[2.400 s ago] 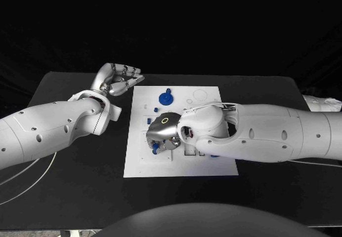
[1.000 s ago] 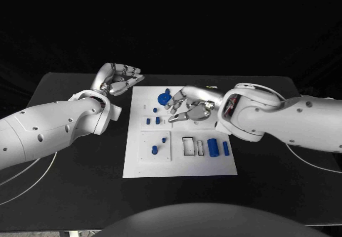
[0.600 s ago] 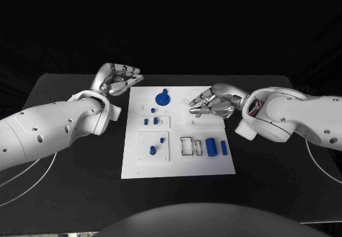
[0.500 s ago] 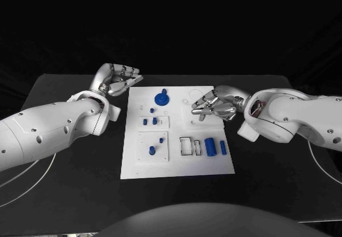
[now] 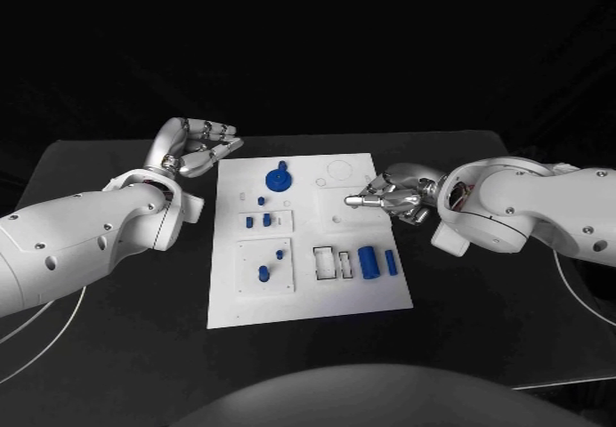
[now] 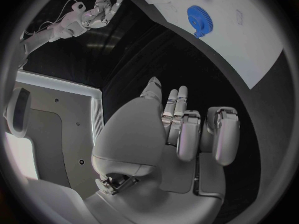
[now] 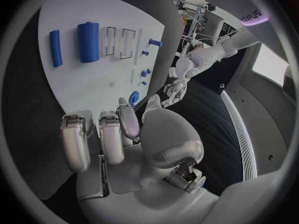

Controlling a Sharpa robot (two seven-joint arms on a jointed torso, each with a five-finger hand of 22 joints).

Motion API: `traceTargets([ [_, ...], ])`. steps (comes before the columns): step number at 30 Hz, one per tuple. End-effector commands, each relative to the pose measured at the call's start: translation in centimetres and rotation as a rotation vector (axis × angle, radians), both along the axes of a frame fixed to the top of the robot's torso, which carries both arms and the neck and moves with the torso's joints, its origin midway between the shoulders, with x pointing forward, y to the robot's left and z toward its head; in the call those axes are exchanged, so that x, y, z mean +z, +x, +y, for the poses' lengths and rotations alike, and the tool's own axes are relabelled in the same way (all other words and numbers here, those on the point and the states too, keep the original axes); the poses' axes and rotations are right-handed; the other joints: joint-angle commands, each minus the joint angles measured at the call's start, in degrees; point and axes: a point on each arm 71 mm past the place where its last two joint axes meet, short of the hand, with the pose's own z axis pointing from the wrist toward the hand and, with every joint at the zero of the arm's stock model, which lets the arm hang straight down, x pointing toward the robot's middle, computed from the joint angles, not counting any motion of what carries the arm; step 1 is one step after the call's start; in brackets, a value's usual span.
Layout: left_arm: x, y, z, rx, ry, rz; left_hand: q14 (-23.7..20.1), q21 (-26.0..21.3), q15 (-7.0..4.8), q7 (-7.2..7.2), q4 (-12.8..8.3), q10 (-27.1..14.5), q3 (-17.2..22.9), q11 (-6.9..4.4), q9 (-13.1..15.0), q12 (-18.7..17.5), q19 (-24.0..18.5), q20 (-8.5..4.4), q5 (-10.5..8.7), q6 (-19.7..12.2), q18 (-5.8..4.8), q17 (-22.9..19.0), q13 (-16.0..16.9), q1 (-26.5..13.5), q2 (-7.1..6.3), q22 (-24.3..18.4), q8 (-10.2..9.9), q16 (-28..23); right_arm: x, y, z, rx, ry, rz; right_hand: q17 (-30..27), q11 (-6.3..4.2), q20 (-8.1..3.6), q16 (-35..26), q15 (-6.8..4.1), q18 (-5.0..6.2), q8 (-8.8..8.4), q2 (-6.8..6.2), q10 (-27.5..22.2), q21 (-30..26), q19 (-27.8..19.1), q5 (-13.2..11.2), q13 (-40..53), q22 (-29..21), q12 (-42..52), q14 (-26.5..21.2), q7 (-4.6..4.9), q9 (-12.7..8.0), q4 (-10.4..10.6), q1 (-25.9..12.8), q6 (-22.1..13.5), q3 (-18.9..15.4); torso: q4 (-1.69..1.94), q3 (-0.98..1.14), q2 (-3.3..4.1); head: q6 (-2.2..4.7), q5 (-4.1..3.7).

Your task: Assemble the parts on the task board

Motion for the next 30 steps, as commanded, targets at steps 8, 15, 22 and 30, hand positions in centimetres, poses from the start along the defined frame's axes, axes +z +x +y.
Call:
traceTargets([
  [8, 0.1, 0.0, -0.3, -0.020, -0.001, -0.006, 6.06, 0.14, 0.00, 0.10, 0.08, 0.37, -0.33, -0.05, -0.06, 0.02, 6.13, -0.03, 0.34, 0.28, -0.43, 15.09, -0.01, 0.03, 0.39, 15.10, -0.24, 0.15, -0.5, -0.4, -1.0, -0.041, -0.152, 0.055, 15.10, -0.44, 1.43, 0.24, 2.20, -0.39, 3.77, -2.36, 11.92, 1.15, 5.97, 3.93, 16.12, 15.09, 9.27, 5.98, 2.69, 3.00, -1.36, -0.37, 7.45, -0.91, 0.08, 0.02, -0.06, 0.00, -1.99],
  [15, 0.1, -0.1, -0.1, -0.013, 0.000, -0.005, 6.06, 0.14, 0.00, 0.10, 0.08, 0.37, -0.33, -0.05, -0.06, 0.02, 6.13, -0.03, 0.34, 0.28, -0.43, 15.09, -0.01, 0.03, 0.39, 15.10, -0.24, 0.15, -1.0, -1.2, -2.6, -0.141, -0.100, 0.136, 15.10, -0.53, 1.59, 0.24, 1.91, -0.39, 2.78, -2.31, 11.92, 1.15, 5.97, 5.79, 16.12, 15.09, 9.27, 5.98, 2.64, 3.70, -2.61, 0.38, 8.66, 0.82, -0.08, 0.05, -0.03, 0.00, -1.81],
  [22, 0.1, 0.0, -0.1, -0.015, 0.000, -0.005, 6.06, 0.14, 0.00, 0.10, 0.08, 0.37, -0.33, -0.05, -0.06, 0.02, 6.13, -0.03, 0.34, 0.28, -0.43, 15.09, -0.01, 0.03, 0.39, 15.10, -0.24, 0.15, -1.6, -2.0, -3.3, -0.169, -0.078, 0.203, 15.10, -0.78, 1.71, 0.24, 2.12, -0.39, 1.40, -3.01, 11.92, 1.15, 5.97, 8.35, 16.12, 15.09, 9.27, 5.98, 2.34, 3.81, -1.90, -1.48, 9.37, 0.23, 0.02, 0.08, -0.03, 0.00, -1.37],
  [30, 0.1, 0.0, -0.1, -0.016, 0.000, -0.005, 6.06, 0.14, 0.00, 0.10, 0.08, 0.37, -0.33, -0.05, -0.06, 0.02, 6.13, -0.03, 0.34, 0.28, -0.43, 15.09, -0.01, 0.03, 0.39, 15.10, -0.24, 0.15, -2.6, -3.0, -2.3, -0.118, -0.113, 0.239, 15.10, -1.23, 1.60, 0.24, 1.85, -0.39, 2.02, -4.19, 11.92, 1.15, 5.97, 10.00, 16.12, 15.09, 9.27, 5.98, 1.72, 5.13, -3.86, -0.14, 12.01, 1.00, -0.02, 0.04, -0.06, 0.00, -1.34],
])
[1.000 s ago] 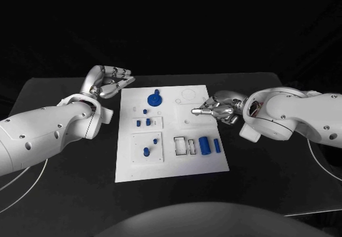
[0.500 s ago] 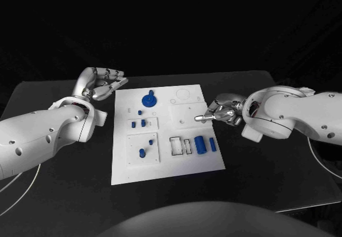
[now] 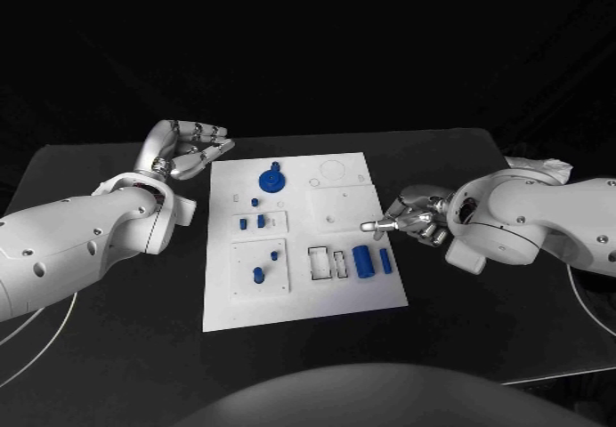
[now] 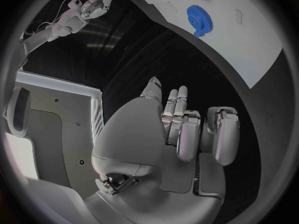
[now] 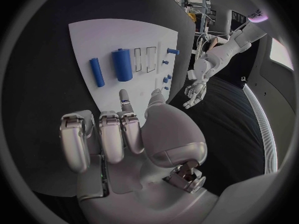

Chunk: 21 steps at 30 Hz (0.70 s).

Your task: Assemble the parts on the task board

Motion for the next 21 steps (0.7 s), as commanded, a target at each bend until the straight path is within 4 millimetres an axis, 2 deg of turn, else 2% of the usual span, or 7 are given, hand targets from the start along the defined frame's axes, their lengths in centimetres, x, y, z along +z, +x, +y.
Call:
traceTargets([
  [1, 0.1, 0.0, -0.2, -0.019, -0.001, -0.005, 6.05, 0.14, 0.00, 0.10, 0.08, 0.37, -0.33, -0.05, -0.07, 0.02, 6.13, -0.03, 0.34, 0.28, -0.42, 15.09, -0.01, 0.03, 0.39, 15.10, -0.24, 0.15, -0.7, -0.5, 0.5, 0.026, -0.029, 0.050, 15.06, -0.66, 0.12, 0.23, -0.11, -0.39, 0.30, -0.75, 6.00, 0.20, 6.08, 0.99, 14.95, 15.10, 0.16, 5.98, -0.10, 0.39, -1.50, 1.31, 0.88, 0.95, 0.03, 0.00, -0.02, 0.00, -0.20],
  [5, 0.0, 0.0, -0.1, -0.018, 0.000, -0.004, 6.05, 0.14, 0.00, 0.10, 0.08, 0.37, -0.33, -0.05, -0.07, 0.02, 6.13, -0.03, 0.34, 0.28, -0.42, 15.09, -0.01, 0.03, 0.39, 15.10, -0.24, 0.15, -1.3, -0.7, 1.0, 0.044, -0.044, 0.064, 15.06, -0.80, 0.02, 0.23, -0.23, -0.39, 0.08, -0.89, 6.00, 0.20, 6.08, 1.23, 14.95, 15.10, 0.16, 5.98, -0.26, 0.75, -2.94, 2.20, 1.32, 2.43, 0.00, 0.01, -0.05, 0.00, 0.17],
  [8, 0.0, 0.0, 0.1, -0.015, 0.001, -0.003, 6.05, 0.14, 0.00, 0.10, 0.09, 0.40, -0.48, -0.05, -0.07, 0.02, 6.13, -0.03, 0.33, 0.32, -0.42, 15.09, -0.01, 0.08, 0.45, 15.10, -0.23, 0.15, -1.5, -0.7, 1.3, 0.054, -0.047, 0.070, 15.06, -0.83, -0.01, 0.23, -0.24, -0.39, -0.12, -0.96, 6.00, 0.20, 6.08, 1.15, 14.95, 15.10, 0.16, 5.98, -0.29, 0.92, -3.67, 2.55, 1.43, 3.22, -0.05, 0.08, -0.04, 0.00, -0.02],
  [12, 0.0, 0.0, 0.3, -0.010, 0.002, -0.004, 6.05, 0.14, 0.00, 0.10, 0.09, 0.41, -0.49, -0.05, -0.07, 0.02, 6.13, -0.03, 0.33, 0.32, -0.42, 15.09, -0.01, 0.09, 0.46, 15.10, -0.23, 0.15, -1.8, -0.6, 1.6, 0.063, -0.057, 0.074, 15.06, -0.87, -0.03, 0.23, -0.26, -0.39, -0.42, -1.05, 6.00, 0.20, 6.08, 1.23, 14.95, 15.10, 0.16, 5.98, -0.37, 1.16, -4.51, 2.89, 1.12, 4.12, 0.05, 0.01, -0.02, 0.00, -0.26],
  [15, -0.1, 0.0, 0.4, -0.009, 0.003, -0.004, 6.05, 0.14, -0.01, 0.06, 0.08, 0.46, -0.51, -0.07, -0.06, 0.04, 6.13, -0.03, 0.36, 0.39, -0.42, 15.09, 0.00, 0.19, 0.59, 15.10, -0.19, 0.15, -1.9, -0.5, 1.9, 0.080, -0.079, 0.064, 15.06, -1.17, -0.13, 0.23, -0.46, -0.39, -0.71, -1.20, 6.00, 0.20, 6.08, 1.65, 14.95, 15.10, 0.16, 5.98, -0.76, 1.36, -4.83, 2.67, 0.45, 4.59, 0.00, -0.04, 0.00, 0.00, -0.31],
  [19, -0.1, 0.0, 0.5, -0.007, 0.004, -0.004, 6.05, 0.14, -0.01, 0.06, 0.08, 0.46, -0.51, -0.07, -0.06, 0.04, 6.13, -0.03, 0.36, 0.39, -0.42, 15.09, 0.00, 0.19, 0.59, 15.10, -0.19, 0.15, -2.0, -0.5, 2.3, 0.094, -0.102, 0.059, 15.06, -1.36, -0.29, 0.23, -0.66, -0.39, -0.91, -1.45, 6.00, 0.20, 6.08, 1.94, 14.95, 15.10, 0.16, 5.98, -0.90, 1.64, -4.99, 2.17, -0.24, 4.92, -0.01, 0.06, 0.01, 0.00, -0.21],
  [21, -0.1, 0.0, 0.5, -0.006, 0.003, -0.004, 6.05, 0.14, -0.01, 0.06, 0.08, 0.46, -0.51, -0.07, -0.06, 0.04, 6.13, -0.03, 0.36, 0.39, -0.42, 15.09, 0.00, 0.19, 0.59, 15.10, -0.19, 0.15, -2.1, -0.5, 2.6, 0.099, -0.119, 0.057, 15.06, -1.35, -0.36, 0.23, -0.71, -0.39, -0.97, -1.62, 6.00, 0.20, 6.08, 2.12, 14.95, 15.10, 0.16, 5.98, -0.84, 1.88, -5.07, 1.82, -0.81, 5.13, 0.01, 0.00, -0.01, 0.00, -0.15],
])
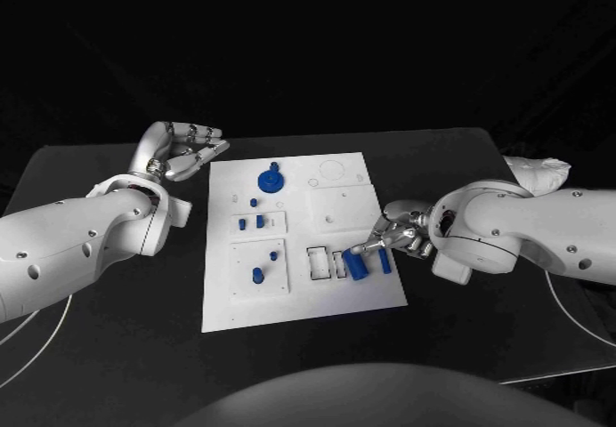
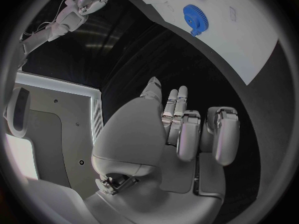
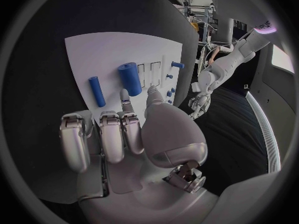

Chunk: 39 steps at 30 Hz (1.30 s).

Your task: Assemble the parts on the task board

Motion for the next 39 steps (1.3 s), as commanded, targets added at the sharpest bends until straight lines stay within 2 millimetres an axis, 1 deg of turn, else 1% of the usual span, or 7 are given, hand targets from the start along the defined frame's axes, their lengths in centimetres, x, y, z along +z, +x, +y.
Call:
traceTargets([
  [1, 0.1, -0.1, -0.2, -0.019, -0.001, -0.006, 6.06, 0.14, -0.01, 0.06, -0.11, 0.46, -0.33, -0.07, -0.06, 0.04, 6.13, -0.03, 0.36, 0.39, -0.42, 15.06, 0.00, 0.19, 0.59, 15.10, -0.19, 0.15, -0.2, 0.0, 0.2, 0.028, -0.070, -0.006, 15.08, -0.48, -0.37, 0.23, -0.26, -0.39, -0.27, -0.54, 6.00, 0.24, 6.09, 0.43, 14.93, 15.06, 0.16, 5.97, -0.06, 0.33, -0.11, -0.76, -1.08, 0.65, 0.03, -0.06, 0.02, 0.00, 0.05],
  [9, 0.1, -0.1, -0.1, -0.020, -0.002, -0.006, 6.06, 0.14, -0.02, 0.04, -0.11, 0.51, -0.38, -0.09, -0.05, 0.05, 6.13, -0.04, 0.36, 0.46, -0.42, 15.06, 0.00, 0.25, 0.64, 15.10, -0.17, 0.15, -0.4, 0.0, 1.0, 0.054, -0.119, -0.005, 15.08, -0.24, -0.25, 0.23, -0.06, -0.39, 0.12, -1.01, 6.00, 0.24, 6.09, 0.60, 14.93, 15.06, 0.16, 5.97, 0.38, 1.92, -0.54, -2.14, -4.91, 1.82, -0.03, -0.04, 0.00, 0.00, -0.19],
  [13, 0.1, -0.1, -0.1, -0.021, -0.002, -0.006, 6.06, 0.14, -0.02, 0.04, -0.11, 0.51, -0.38, -0.09, -0.05, 0.05, 6.13, -0.04, 0.36, 0.46, -0.42, 15.06, 0.00, 0.25, 0.64, 15.10, -0.17, 0.15, -0.7, -0.1, 1.5, 0.068, -0.131, 0.011, 15.08, -0.05, -0.09, 0.23, 0.10, -0.39, 1.69, -1.34, 6.00, 0.24, 6.09, 0.49, 14.93, 15.06, 0.16, 5.97, 0.62, 3.93, -1.17, -2.67, -7.51, 2.91, 0.02, -0.05, 0.08, 0.00, -0.28],
  [16, 0.1, -0.1, -0.2, -0.022, -0.002, -0.005, 6.06, 0.14, -0.02, 0.04, -0.11, 0.51, -0.38, -0.09, -0.05, 0.05, 6.13, -0.04, 0.36, 0.46, -0.42, 15.06, 0.00, 0.25, 0.64, 15.10, -0.17, 0.15, -1.0, -0.2, 1.8, 0.074, -0.138, 0.024, 15.08, 0.16, 0.10, 0.23, 0.32, -0.39, 3.98, -1.67, 6.00, 0.24, 6.09, 0.60, 14.93, 15.06, 0.16, 5.97, 0.76, 6.38, -1.68, -3.41, -9.50, 3.99, 0.03, -0.09, 0.04, 0.00, -0.32],
  [20, 0.1, -0.1, -0.2, -0.023, -0.002, -0.005, 6.06, 0.14, -0.02, 0.04, -0.11, 0.51, -0.38, -0.09, -0.05, 0.05, 6.13, -0.04, 0.36, 0.46, -0.42, 15.06, 0.00, 0.25, 0.64, 15.10, -0.17, 0.15, -1.2, -0.3, 1.8, 0.076, -0.146, 0.033, 15.08, 0.48, 0.31, 0.23, 0.56, -0.39, 5.58, -1.69, 6.00, 0.24, 6.09, 1.17, 14.93, 15.06, 0.16, 5.97, 1.07, 7.91, -2.01, -3.81, -10.14, 4.77, 0.07, -0.07, 0.06, 0.00, -0.27],
  [29, 0.1, -0.1, -0.1, -0.022, -0.002, -0.005, 6.06, 0.14, -0.02, 0.04, -0.11, 0.51, -0.38, -0.09, -0.05, 0.05, 6.13, -0.04, 0.36, 0.46, -0.42, 15.06, 0.00, 0.25, 0.64, 15.10, -0.17, 0.15, -1.4, -0.4, 2.1, 0.087, -0.149, 0.049, 15.08, 1.03, 0.68, 0.23, 1.01, -0.39, 6.89, -1.69, 6.00, 0.24, 6.09, 1.62, 14.93, 15.06, 0.16, 5.97, 1.68, 9.20, -2.47, -4.05, -10.41, 5.68, 0.03, -0.07, 0.00, 0.00, -0.36],
  [39, 0.1, -0.2, -0.1, -0.022, -0.003, -0.005, 6.06, 0.14, -0.02, 0.04, -0.11, 0.51, -0.38, -0.09, -0.05, 0.05, 6.13, -0.04, 0.36, 0.46, -0.42, 15.06, 0.00, 0.25, 0.64, 15.10, -0.17, 0.15, -1.5, -0.4, 2.3, 0.095, -0.156, 0.050, 15.08, 1.61, 1.39, 0.23, 1.63, -0.39, 7.64, -1.10, 6.00, 0.24, 6.09, 0.24, 14.93, 15.06, 0.16, 5.97, 2.22, 10.41, -5.69, -1.15, -10.73, 9.29, 0.01, -0.05, 0.03, 0.00, -0.34],
])
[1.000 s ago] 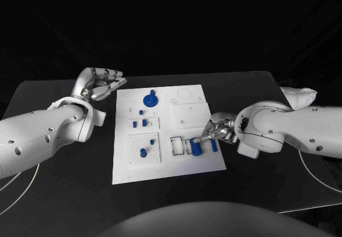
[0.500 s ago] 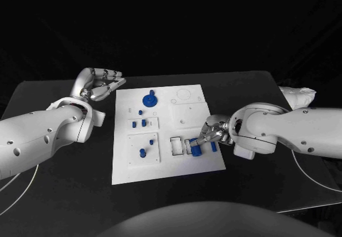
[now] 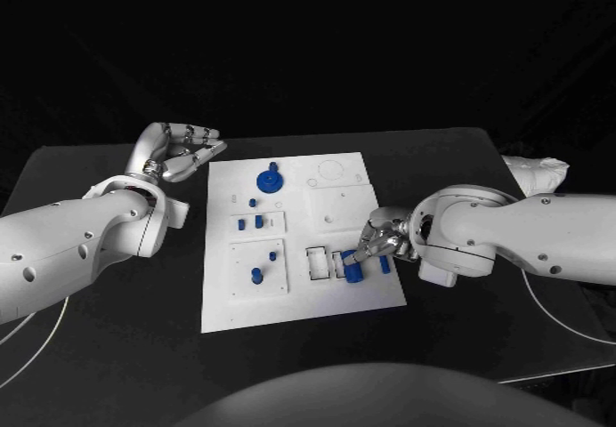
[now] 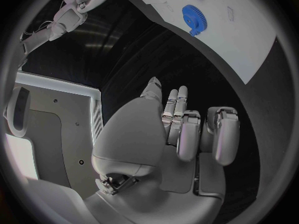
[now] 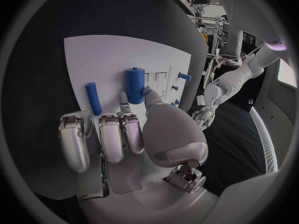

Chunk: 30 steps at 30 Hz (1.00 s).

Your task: Assemble the parts on the task board

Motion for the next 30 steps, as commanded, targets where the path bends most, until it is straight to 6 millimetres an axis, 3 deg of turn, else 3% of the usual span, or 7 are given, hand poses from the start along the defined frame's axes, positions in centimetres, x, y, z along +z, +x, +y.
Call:
traceTargets([
  [1, 0.10, -0.09, -0.26, -0.023, -0.002, -0.006, 6.06, 0.14, -0.02, 0.04, -0.11, 0.51, -0.38, -0.09, -0.05, 0.05, 6.13, -0.04, 0.36, 0.46, -0.42, 15.08, 0.01, 0.02, 0.40, 15.10, -0.17, 0.15, -0.78, -0.44, -0.10, 0.013, -0.045, 0.045, 15.09, 0.58, 0.29, 0.23, 0.39, -0.39, -0.06, -0.16, 6.01, 0.25, 6.00, -0.56, 14.94, 15.08, 0.16, 5.97, 0.38, -0.13, -0.17, 0.47, -0.16, 0.55, -0.01, 0.01, 0.01, 0.00, 0.00],
  [8, 0.11, -0.12, -0.24, -0.022, -0.002, -0.006, 6.06, 0.14, -0.04, 0.03, -0.09, 0.56, -0.51, -0.10, -0.05, 0.06, 6.13, -0.04, 0.35, 0.51, -0.42, 15.08, 0.01, 0.04, 0.43, 15.10, -0.16, 0.15, -0.82, -0.42, 0.10, 0.007, -0.035, 0.041, 15.09, 0.72, 0.45, 0.23, 0.54, -0.39, -0.60, -0.69, 6.01, 0.25, 6.00, -2.11, 14.94, 15.08, 0.16, 5.97, 0.51, -0.39, -0.47, 0.03, -0.12, 0.86, -0.01, 0.01, 0.01, 0.00, -0.01],
  [17, 0.11, -0.14, -0.26, -0.023, -0.003, -0.006, 6.06, 0.14, -0.04, 0.03, -0.09, 0.56, -0.51, -0.10, -0.05, 0.06, 6.13, -0.04, 0.35, 0.51, -0.42, 15.08, 0.01, 0.04, 0.43, 15.10, -0.16, 0.15, -0.97, -0.35, 0.15, -0.019, -0.018, 0.027, 15.09, 0.55, 0.47, 0.23, 0.44, -0.39, -1.31, -0.28, 6.01, 0.25, 6.00, -5.21, 14.94, 15.08, 0.16, 5.97, 0.27, -0.91, -2.16, 1.63, 1.54, 2.92, -0.02, 0.01, 0.01, 0.00, -0.10],
  [25, 0.10, -0.12, -0.24, -0.023, -0.003, -0.005, 6.06, 0.14, -0.04, 0.03, -0.09, 0.56, -0.51, -0.10, -0.05, 0.06, 6.13, -0.04, 0.35, 0.51, -0.42, 15.08, 0.01, 0.04, 0.43, 15.10, -0.16, 0.15, -0.81, -0.21, -0.01, -0.057, 0.001, -0.014, 15.09, 0.17, 0.22, 0.23, 0.13, -0.39, -1.83, 0.93, 6.01, 0.25, 6.00, -3.27, 14.94, 15.08, 0.16, 5.97, -0.18, -1.41, -4.35, 4.61, 3.17, 5.91, 0.01, 0.01, 0.02, 0.00, -0.18],
  [30, 0.10, -0.12, -0.23, -0.022, -0.002, -0.005, 6.06, 0.14, -0.04, 0.03, -0.09, 0.56, -0.51, -0.10, -0.05, 0.06, 6.13, -0.04, 0.35, 0.51, -0.42, 15.08, 0.01, 0.04, 0.43, 15.10, -0.16, 0.15, -0.71, -0.07, -0.23, -0.082, 0.013, -0.038, 15.09, 0.08, 0.15, 0.23, 0.05, -0.39, -1.98, 1.09, 6.01, 0.25, 6.00, -2.64, 14.94, 15.08, 0.16, 5.97, -0.23, -1.54, -4.49, 4.73, 3.47, 6.39, -0.03, 0.00, 0.02, 0.00, -0.09],
])
